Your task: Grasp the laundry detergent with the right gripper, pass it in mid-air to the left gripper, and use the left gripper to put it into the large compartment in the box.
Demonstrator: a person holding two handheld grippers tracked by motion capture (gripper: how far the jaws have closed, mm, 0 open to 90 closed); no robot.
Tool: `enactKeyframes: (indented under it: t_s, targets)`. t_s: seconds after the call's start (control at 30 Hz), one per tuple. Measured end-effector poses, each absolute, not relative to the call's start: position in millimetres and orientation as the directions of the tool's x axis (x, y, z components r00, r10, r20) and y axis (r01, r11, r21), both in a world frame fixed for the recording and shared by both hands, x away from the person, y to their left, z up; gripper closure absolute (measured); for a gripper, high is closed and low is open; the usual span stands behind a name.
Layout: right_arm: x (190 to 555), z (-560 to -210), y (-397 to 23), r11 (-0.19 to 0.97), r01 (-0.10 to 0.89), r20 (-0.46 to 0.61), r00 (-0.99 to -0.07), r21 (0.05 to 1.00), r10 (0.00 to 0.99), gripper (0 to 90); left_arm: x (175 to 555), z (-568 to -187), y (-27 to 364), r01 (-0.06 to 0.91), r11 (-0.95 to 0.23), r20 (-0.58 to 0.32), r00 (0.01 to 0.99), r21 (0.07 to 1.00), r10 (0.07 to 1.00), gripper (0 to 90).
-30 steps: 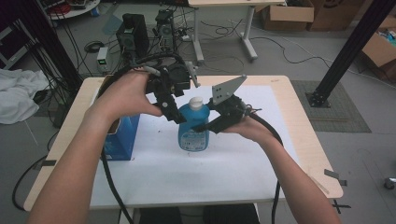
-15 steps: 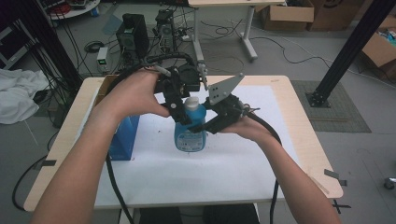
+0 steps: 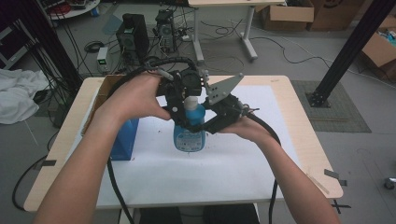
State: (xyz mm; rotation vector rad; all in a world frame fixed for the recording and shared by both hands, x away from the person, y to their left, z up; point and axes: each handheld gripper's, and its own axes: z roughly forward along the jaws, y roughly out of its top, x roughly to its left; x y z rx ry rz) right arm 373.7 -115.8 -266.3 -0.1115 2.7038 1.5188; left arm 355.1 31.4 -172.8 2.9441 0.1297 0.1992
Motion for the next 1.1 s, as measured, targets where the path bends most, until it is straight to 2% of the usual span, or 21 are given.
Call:
enactKeyframes:
  t_s: [0.6,1.1]
  targets:
    - [373.6,-268.0,-113.6,0.520,-0.081,-0.065,-0.997,0.850,-0.048,46.3,359.1,-179.7,27.1,0.067,-0.981,0.114,0.990,0.180,0.089,16.2]
    - [374.6,-268.6,-114.4,0.518,-0.079,-0.067,-0.997,0.852,-0.043,46.2,359.6,-180.2,25.9,0.052,-0.982,0.087,0.994,0.181,0.068,28.7]
